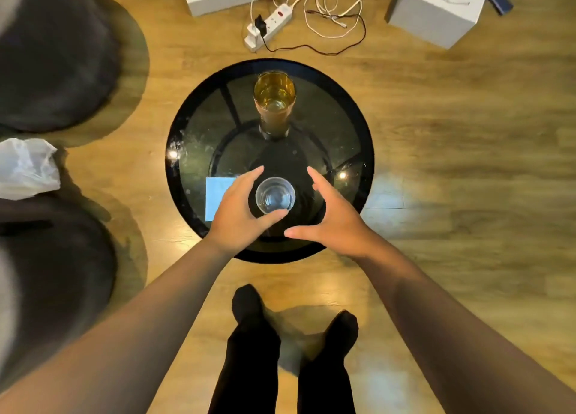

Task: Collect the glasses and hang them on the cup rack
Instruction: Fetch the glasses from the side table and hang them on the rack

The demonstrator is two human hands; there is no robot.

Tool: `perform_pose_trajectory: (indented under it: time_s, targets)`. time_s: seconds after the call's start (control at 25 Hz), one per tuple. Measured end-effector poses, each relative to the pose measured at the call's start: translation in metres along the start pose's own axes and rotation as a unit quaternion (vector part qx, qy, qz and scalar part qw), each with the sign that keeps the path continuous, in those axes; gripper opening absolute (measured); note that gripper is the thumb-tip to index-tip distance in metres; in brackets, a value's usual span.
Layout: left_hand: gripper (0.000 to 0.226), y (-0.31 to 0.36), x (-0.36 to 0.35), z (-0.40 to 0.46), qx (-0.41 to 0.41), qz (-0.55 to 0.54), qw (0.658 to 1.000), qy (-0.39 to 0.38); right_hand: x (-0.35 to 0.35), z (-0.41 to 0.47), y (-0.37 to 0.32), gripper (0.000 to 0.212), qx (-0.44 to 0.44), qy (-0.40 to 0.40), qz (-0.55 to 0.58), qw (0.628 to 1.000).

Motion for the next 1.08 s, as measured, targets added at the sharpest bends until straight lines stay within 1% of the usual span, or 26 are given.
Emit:
perform_pose_trajectory:
  time_s: [0.08,0.2,0.32,0.4,0.56,0.68,0.84,0.92,1.08]
  targets:
    - [0.102,-0.005,-0.014,0.003,0.001,-0.014,1.0,-0.014,-0.009,0.007,0.018,0.125,-0.021,-0.003,0.016,1.0]
    - [0.11,-0.004,-0.03,0.005,-0.007,-0.031,0.999,-0.033,-0.013,0.016,0.029,0.127,-0.025,0.008,0.013,1.0]
    - [0.11,-0.005,-0.04,0.011,0.007,-0.036,0.999,-0.031,-0.015,0.018,0.039,0.131,-0.042,0.022,0.022,0.999]
    - [0.107,-0.005,-0.042,0.015,0.023,-0.04,0.999,-0.02,-0.015,0.014,0.047,0.133,-0.059,0.03,0.031,0.997]
    - [0.088,-0.003,-0.037,0.016,0.034,-0.001,0.999,0.012,-0.007,0.014,0.052,0.131,-0.065,0.031,0.02,0.997]
    - [0.084,0.005,-0.026,0.014,0.035,0.008,0.999,0.028,0.001,0.013,0.045,0.128,-0.058,0.033,0.02,0.998]
    - [0.083,0.04,-0.003,0.013,-0.003,0.013,0.999,0.033,0.008,0.003,0.024,0.126,-0.043,0.028,0.032,0.998]
    - [0.084,0.068,0.01,0.011,-0.03,0.022,0.999,0.039,0.016,-0.006,0.007,0.126,-0.02,0.031,0.035,0.999]
    - [0.084,0.137,0.041,-0.004,-0.082,0.046,0.994,0.063,0.049,-0.033,-0.038,0.124,0.046,0.079,0.041,0.995]
Point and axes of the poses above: each hand's wrist, its own z-axis towards the middle knuckle, its own x-axis out of the back of the hand, y = z × x, the point moved 9 cm from there along z, towards the middle knuckle, and after that the axes turned 15 degrees about z, right-handed, at the moved point
